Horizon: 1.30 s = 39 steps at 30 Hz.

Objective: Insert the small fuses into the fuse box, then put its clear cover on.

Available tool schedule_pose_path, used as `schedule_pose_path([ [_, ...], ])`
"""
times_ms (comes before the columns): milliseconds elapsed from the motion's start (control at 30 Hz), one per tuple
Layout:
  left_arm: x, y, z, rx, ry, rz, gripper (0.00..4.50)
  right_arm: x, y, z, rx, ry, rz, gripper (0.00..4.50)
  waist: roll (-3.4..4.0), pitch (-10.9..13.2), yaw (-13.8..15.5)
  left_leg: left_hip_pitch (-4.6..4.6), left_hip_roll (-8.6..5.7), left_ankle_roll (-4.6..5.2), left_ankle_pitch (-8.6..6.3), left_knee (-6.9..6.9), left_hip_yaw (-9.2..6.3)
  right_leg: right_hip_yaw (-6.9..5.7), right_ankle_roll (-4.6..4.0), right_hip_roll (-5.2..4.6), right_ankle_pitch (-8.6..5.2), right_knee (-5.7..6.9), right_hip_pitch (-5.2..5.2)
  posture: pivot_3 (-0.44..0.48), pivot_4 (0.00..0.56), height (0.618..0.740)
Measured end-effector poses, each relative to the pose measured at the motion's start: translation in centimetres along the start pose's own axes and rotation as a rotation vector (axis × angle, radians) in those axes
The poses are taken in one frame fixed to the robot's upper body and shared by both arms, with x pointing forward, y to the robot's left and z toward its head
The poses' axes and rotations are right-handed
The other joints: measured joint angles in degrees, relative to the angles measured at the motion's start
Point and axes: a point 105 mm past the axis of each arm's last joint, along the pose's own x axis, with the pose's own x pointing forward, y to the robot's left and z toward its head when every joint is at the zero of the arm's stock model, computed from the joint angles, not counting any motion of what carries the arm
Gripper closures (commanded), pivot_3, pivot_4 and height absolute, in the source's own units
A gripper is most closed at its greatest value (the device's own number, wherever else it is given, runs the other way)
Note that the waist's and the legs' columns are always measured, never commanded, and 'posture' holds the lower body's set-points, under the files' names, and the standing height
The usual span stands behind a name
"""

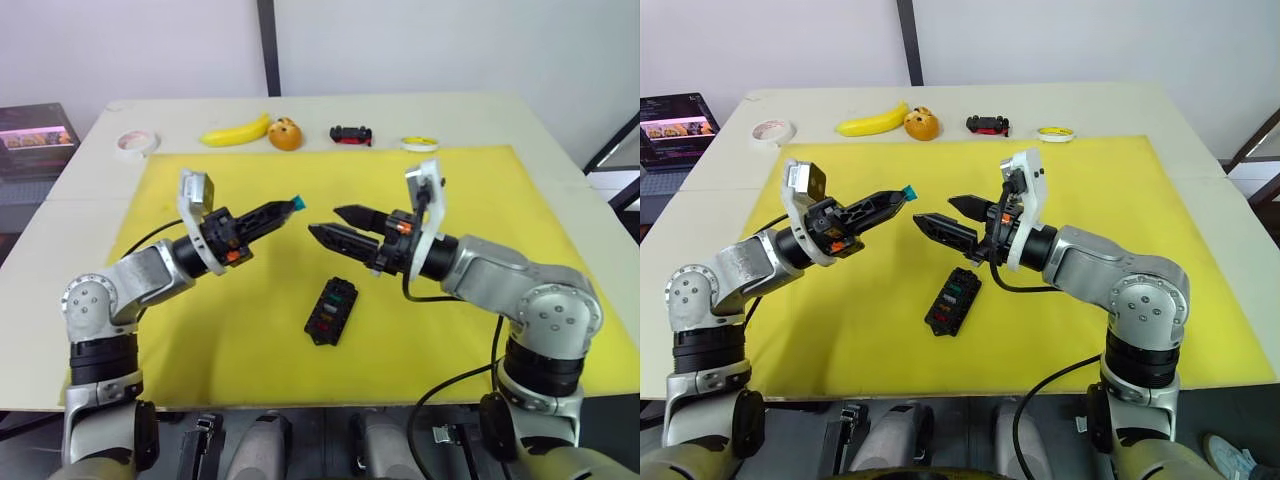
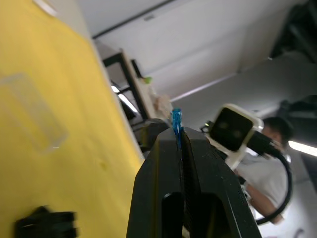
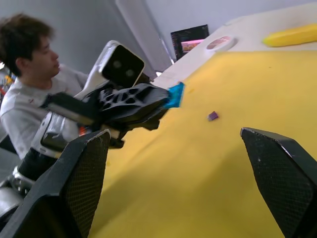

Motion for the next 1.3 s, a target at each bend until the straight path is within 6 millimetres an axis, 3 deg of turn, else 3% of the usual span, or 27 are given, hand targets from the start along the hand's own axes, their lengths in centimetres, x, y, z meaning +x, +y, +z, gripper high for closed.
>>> schedule_pose_path([
  [67,0.5,-0.5,-0.4,0.003,0.022,-0.03,4.48,0.2,0.3,0.1,0.034,-0.023,-0.001,0.0,0.01,0.0,-0.2,0.01,0.0,0.03,-0.01,0.0,0.04,0.01,0.0,0.01,0.0,0.01,-0.01,0.0,0.15,0.74],
  [200,0.7,-0.5,-0.5,-0.001,0.032,-0.037,4.5,0.1,0.5,0.8,0.072,-0.063,-0.021,1.33,0.01,0.0,-0.2,0.01,0.0,0.1,-0.05,0.0,0.05,0.0,0.0,0.08,0.0,0.01,0.0,0.0,0.15,0.74],
  [667,1.2,-0.4,-0.4,-0.012,0.023,-0.043,4.5,-0.2,1.4,1.6,0.162,-0.091,-0.009,1.33,0.01,0.0,-0.2,0.0,0.0,0.18,-0.09,0.0,0.07,-0.02,0.0,0.11,0.0,0.01,0.0,0.0,0.15,0.74],
  [967,1.2,-0.4,-0.4,-0.013,0.01,-0.047,4.5,-0.3,0.8,1.3,0.213,-0.084,-0.04,1.33,0.0,0.0,-0.2,0.0,0.0,0.2,-0.1,0.0,0.08,-0.01,0.01,0.12,0.0,0.0,0.01,0.0,0.15,0.74],
  [1067,1.4,-0.5,-0.5,-0.013,0.011,-0.053,4.5,-0.2,0.8,1.3,0.227,-0.088,-0.036,2.18,0.0,0.0,-0.2,0.0,0.0,0.2,-0.1,0.0,0.08,-0.02,0.01,0.12,0.0,0.0,0.01,0.0,0.15,0.74],
  [1300,1.6,-0.3,-0.7,-0.021,0.012,-0.051,4.5,-0.3,0.8,1.5,0.242,-0.091,-0.04,2.18,0.0,0.0,-0.2,0.0,0.0,0.2,-0.1,0.0,0.08,-0.02,0.01,0.12,0.0,0.0,0.01,0.0,0.15,0.74],
])
